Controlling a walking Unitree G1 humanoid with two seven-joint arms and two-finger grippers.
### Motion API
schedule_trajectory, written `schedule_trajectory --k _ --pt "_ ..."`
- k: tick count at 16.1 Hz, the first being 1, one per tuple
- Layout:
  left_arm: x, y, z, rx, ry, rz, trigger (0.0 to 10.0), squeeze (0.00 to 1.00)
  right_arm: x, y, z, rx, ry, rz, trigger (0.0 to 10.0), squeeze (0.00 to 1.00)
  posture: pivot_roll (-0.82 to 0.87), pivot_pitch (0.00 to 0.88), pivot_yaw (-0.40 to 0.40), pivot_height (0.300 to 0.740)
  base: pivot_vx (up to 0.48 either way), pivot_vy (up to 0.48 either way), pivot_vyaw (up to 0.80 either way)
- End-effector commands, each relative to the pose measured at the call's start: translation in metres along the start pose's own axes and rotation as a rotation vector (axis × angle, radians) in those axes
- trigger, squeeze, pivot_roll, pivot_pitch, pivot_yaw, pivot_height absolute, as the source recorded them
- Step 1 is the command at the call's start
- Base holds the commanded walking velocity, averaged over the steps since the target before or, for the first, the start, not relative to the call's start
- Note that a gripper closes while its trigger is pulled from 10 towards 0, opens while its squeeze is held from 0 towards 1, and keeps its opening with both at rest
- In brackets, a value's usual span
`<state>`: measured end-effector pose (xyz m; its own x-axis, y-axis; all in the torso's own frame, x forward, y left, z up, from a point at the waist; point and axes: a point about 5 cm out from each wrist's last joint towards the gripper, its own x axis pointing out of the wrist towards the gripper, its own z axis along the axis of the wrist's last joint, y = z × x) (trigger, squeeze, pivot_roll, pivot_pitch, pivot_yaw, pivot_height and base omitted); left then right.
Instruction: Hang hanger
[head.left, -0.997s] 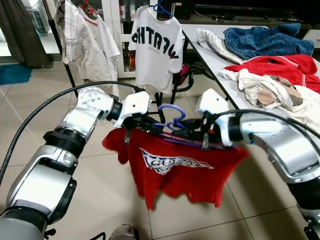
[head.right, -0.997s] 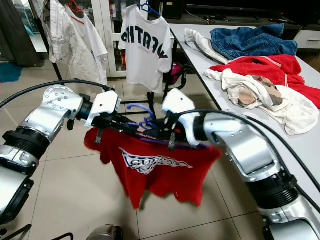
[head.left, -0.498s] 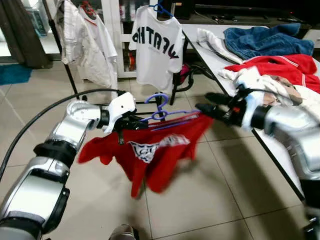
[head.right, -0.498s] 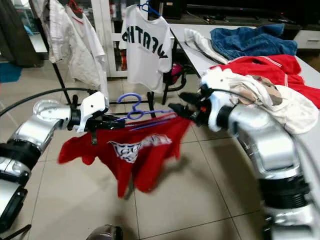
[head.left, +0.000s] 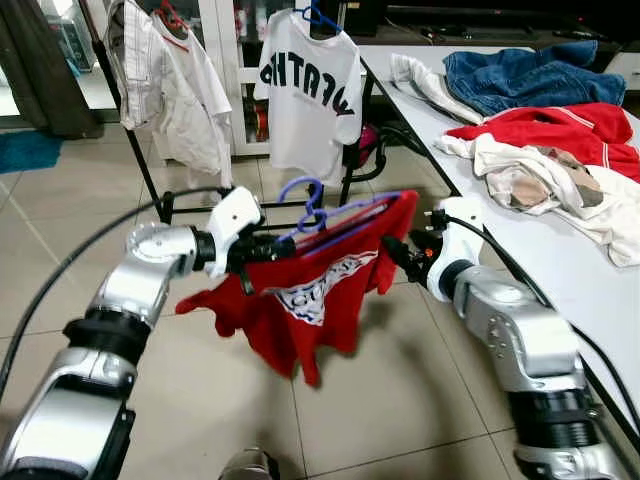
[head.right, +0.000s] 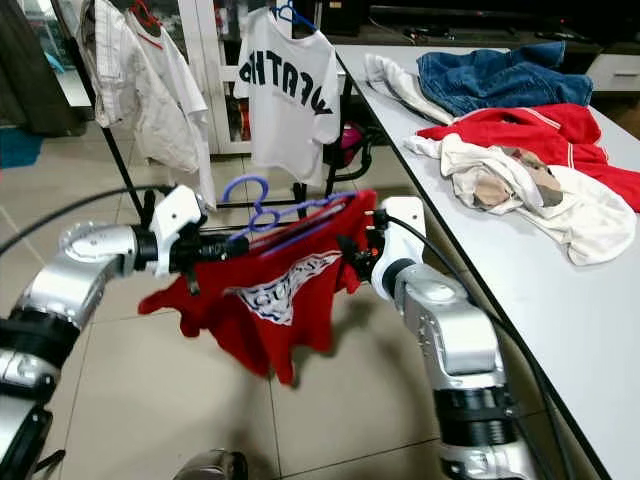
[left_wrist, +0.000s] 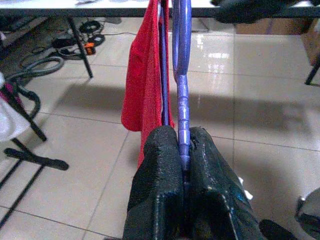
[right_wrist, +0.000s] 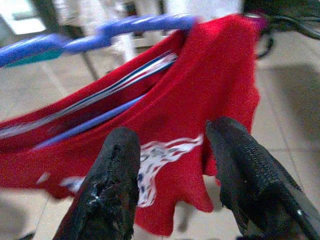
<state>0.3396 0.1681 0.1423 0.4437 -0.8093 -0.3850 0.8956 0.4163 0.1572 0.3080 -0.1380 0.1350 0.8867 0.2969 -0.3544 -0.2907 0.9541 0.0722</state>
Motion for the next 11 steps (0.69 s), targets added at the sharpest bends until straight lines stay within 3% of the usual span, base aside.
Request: schedule_trajectory --k 1,5,7,11 --pt "0.001 0.0 0.011 0.026 -0.034 -0.006 0.0 0.0 0.002 -0.009 0.009 0.007 -0.042 -0.073 10.0 0.0 0.02 0.0 -0.01 0.74 0.0 0.0 0.0" --pt "0.003 -0.008 0.012 0.015 -0.038 -0.035 0.0 0.0 0.01 -0.008 0.016 0.047 -0.099 -0.124 10.0 0.0 0.02 0.0 -0.008 0.74 0.0 0.0 0.0" --pt "0.006 -0.017 0.013 0.012 -0.047 -0.051 0.0 0.0 0.013 -0.008 0.013 0.012 -0.081 -0.14 10.0 0.0 0.02 0.0 -0.007 0.74 0.0 0.0 0.0" --pt "0.002 -0.029 0.016 0.019 -0.049 -0.013 0.0 0.0 0.009 -0.009 0.011 0.013 -0.088 -0.177 10.0 0.0 0.01 0.0 0.005 0.74 0.0 0.0 0.0"
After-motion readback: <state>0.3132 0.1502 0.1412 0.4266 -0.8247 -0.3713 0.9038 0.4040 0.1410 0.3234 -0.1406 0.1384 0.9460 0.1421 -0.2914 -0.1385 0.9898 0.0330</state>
